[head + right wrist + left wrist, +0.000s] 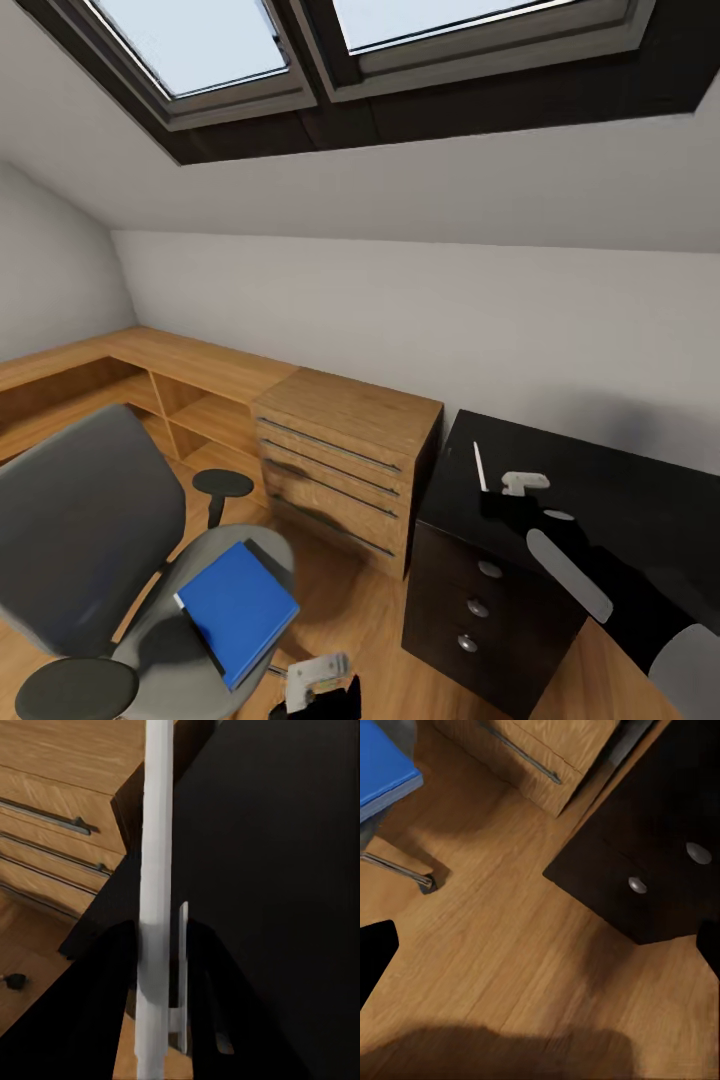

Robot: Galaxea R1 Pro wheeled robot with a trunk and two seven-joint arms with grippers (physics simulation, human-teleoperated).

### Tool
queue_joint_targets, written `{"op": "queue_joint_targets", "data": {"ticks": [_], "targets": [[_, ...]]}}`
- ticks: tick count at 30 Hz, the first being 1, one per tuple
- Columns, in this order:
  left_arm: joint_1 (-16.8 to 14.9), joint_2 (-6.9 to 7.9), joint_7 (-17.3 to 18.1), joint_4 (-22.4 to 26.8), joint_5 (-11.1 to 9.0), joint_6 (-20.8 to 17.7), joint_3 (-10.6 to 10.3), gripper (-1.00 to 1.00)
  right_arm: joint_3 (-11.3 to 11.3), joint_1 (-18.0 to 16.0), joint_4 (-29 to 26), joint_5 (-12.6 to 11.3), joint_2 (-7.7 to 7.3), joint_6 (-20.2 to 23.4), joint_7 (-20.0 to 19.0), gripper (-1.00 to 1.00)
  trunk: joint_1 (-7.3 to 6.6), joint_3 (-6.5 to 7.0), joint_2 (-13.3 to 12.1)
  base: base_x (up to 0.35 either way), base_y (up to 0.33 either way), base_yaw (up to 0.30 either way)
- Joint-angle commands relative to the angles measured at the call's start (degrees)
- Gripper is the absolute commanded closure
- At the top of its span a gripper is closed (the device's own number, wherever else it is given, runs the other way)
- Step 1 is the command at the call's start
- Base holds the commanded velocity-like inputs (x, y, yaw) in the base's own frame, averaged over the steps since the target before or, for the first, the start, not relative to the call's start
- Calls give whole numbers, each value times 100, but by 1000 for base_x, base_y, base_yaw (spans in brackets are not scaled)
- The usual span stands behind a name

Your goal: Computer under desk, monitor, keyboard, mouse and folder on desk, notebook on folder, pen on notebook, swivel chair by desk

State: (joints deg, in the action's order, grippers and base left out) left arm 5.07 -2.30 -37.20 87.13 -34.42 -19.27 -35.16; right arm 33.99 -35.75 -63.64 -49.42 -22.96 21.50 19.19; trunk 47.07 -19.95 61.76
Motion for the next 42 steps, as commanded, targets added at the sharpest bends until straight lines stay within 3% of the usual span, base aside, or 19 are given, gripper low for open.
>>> {"op": "queue_joint_targets", "data": {"ticks": [1, 2, 5, 8, 12, 13, 15, 24, 29, 34, 38, 42], "targets": [[-43, -136, -50, 19, -9, -135, 77, -100, 24, -9, 30, -50, -3, 3, 60, 100, 1, -6, 5, 0, 0, 0], [-265, -585, -86, 33, 263, -745, 373, -100, 26, -23, 350, -50, 47, 10, 61, 100, 1, -6, 5, 0, 0, 0], [-333, -677, -94, 52, 364, -874, 451, -100, 28, -36, 599, -50, 78, 10, 60, 100, 1, -6, 5, 0, 0, 0], [-361, -612, -94, 36, 412, -871, 540, -100, 29, -52, 901, -45, 225, 5, 59, 100, 1, -6, 5, 0, 0, 0], [-364, -455, -94, 0, 419, -866, 576, -100, 29, -68, 1108, -38, 292, 0, 58, 100, 1, -6, 5, 81, 0, 0], [-366, -361, -98, -13, 428, -844, 585, -100, 30, -76, 1212, 31, 319, -3, 59, 100, 1, -6, 5, 250, 0, 0], [-368, -321, -101, -8, 428, -764, 585, -100, 29, -89, 1273, 124, 345, -4, 56, 100, 1, -6, 5, 268, 0, 0], [-370, -281, -104, -8, 427, -436, 510, -100, 29, -119, 1488, 315, 416, -7, 50, 100, 1, -6, 5, 236, -29, 0], [-367, -280, -104, -18, 427, -430, 461, -100, 29, -245, 1837, 319, 548, -8, 24, 100, 1, -6, 5, 76, -23, 0], [-369, -280, -113, -12, 439, -414, -45, -100, 33, -394, 2379, 319, 619, -168, -4, 100, 1, -6, 5, 8, -2, 0], [-372, -280, -127, -12, 444, -409, -117, -100, 37, -570, 2885, 325, 756, -463, -29, 100, 89, -78, 166, 0, 0, 0], [-371, -280, -136, -12, 444, -407, -94, -100, 37, -615, 2988, 327, 792, -504, -43, 100, 177, -150, 326, 0, 0, 0]]}}
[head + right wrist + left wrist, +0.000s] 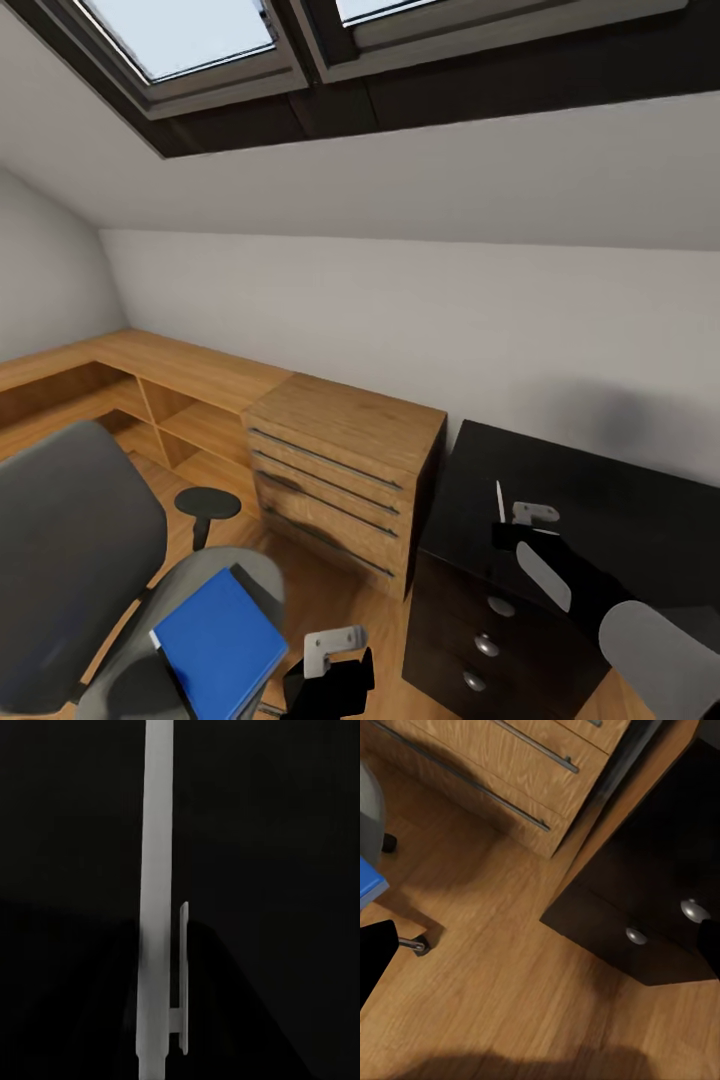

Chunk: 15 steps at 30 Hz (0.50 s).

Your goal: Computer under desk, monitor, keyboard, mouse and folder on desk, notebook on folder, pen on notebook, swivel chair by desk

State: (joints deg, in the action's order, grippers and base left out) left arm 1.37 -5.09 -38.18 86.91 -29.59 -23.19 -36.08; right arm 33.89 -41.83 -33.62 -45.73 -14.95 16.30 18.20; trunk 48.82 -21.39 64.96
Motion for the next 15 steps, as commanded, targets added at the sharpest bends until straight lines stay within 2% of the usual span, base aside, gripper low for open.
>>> {"op": "queue_joint_targets", "data": {"ticks": [1, 10, 15], "targets": [[-2, -1, -39, 10, -38, -13, -2, -100, 47, -11, -4, -42, -6, 11, 48, 100, 23, -24, 46, 0, 0, 0], [1, -1, -35, 3, -30, -14, -3, -100, 47, -18, -4, -42, 1, 46, -408, 100, 221, -186, 407, 0, 0, 0], [-1, -1, -32, 1, -36, -17, -4, -100, 47, -19, -8, -42, 1, 48, -468, 100, 221, -186, 407, 0, 0, 0]]}}
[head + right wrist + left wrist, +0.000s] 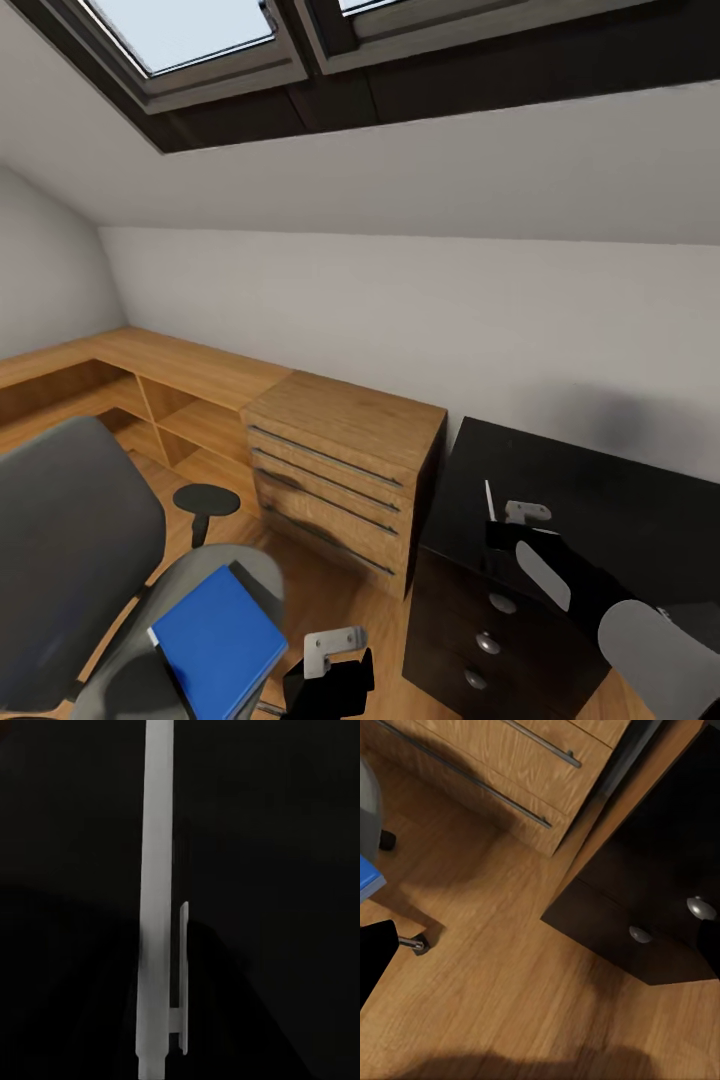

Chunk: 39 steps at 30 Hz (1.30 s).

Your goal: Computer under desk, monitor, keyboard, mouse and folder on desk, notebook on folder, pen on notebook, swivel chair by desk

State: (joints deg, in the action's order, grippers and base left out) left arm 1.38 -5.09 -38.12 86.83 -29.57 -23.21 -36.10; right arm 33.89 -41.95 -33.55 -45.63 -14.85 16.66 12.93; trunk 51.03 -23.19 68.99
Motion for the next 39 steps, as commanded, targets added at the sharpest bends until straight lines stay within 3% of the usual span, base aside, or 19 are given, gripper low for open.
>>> {"op": "queue_joint_targets", "data": {"ticks": [1, 10, 17, 39], "targets": [[-1, -1, -37, 10, -35, -16, -3, -100, 47, -6, -14, -52, -9, 14, 54, 100, 1, -6, 4, 0, 0, 0], [-1, 5, -30, -22, -50, -17, 24, -100, 52, -6, -19, -52, -9, 20, 43, 100, 1, -6, 4, 1, 0, 0], [0, 0, -12, -225, -43, -8, 267, -100, 64, -6, -27, -52, -4, 21, 42, 100, 1, -6, 4, 75, 0, 0], [-2, -1, -11, -237, -48, -8, 260, -100, 132, -6, -46, 61, 55, 35, -324, 100, 1, -6, 4, 3, 43, 0]]}}
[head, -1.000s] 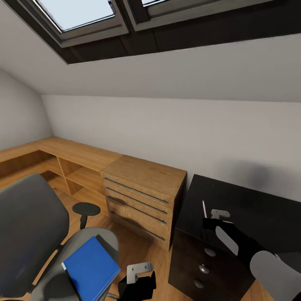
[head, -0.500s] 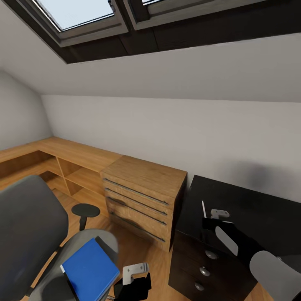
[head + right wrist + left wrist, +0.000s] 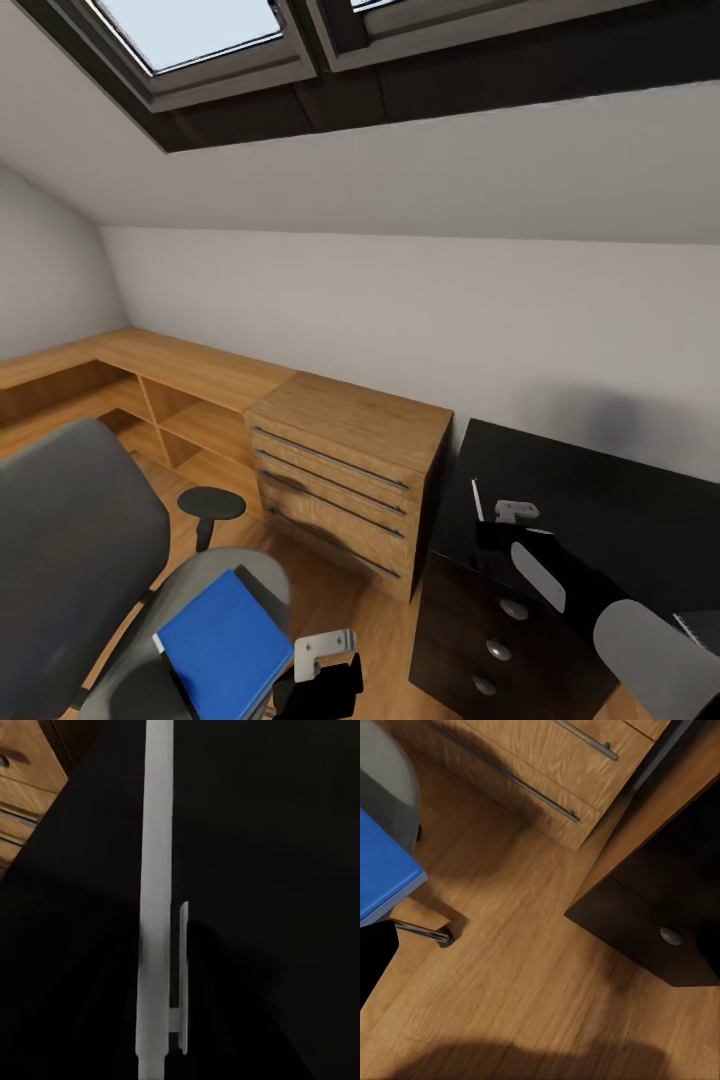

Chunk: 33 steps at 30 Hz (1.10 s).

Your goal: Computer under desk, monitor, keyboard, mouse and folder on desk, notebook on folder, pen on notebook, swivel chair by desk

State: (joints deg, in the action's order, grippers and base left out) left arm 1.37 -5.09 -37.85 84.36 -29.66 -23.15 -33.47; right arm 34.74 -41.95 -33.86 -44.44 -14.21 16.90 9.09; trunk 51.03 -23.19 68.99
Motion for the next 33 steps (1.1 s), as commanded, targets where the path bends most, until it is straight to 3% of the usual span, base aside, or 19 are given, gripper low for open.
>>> {"op": "queue_joint_targets", "data": {"ticks": [1, 9, 10, 15, 27, 33], "targets": [[1, -1, -38, 10, -37, -14, -6, -100, 49, -6, -16, -52, 4, 21, 51, 100, 1, -6, 4, 0, 0, 0], [-2, -1, -38, 17, -39, -14, -10, -100, 50, -6, -14, -47, 17, 32, 39, 100, 1, -6, 4, 0, 0, 0], [0, -1, -38, 17, -40, -14, -10, -100, 50, -6, -15, -47, 19, 32, 39, -100, 1, -6, 4, 0, 0, 0], [-3, -1, -40, 19, -40, -14, -10, -100, 50, -6, -16, -47, 16, 32, 35, -100, 1, -6, 4, 0, 0, 0], [0, -7, -50, 11, -31, -14, 7, -100, 40, -6, -60, -39, 15, -12, 39, -100, -263, 210, -477, 0, 0, 0], [-3, -9, -51, -6, -31, -14, 4, -100, 26, -6, -657, -38, 8, -47, 220, -100, -329, 264, -597, 0, 0, 0]]}}
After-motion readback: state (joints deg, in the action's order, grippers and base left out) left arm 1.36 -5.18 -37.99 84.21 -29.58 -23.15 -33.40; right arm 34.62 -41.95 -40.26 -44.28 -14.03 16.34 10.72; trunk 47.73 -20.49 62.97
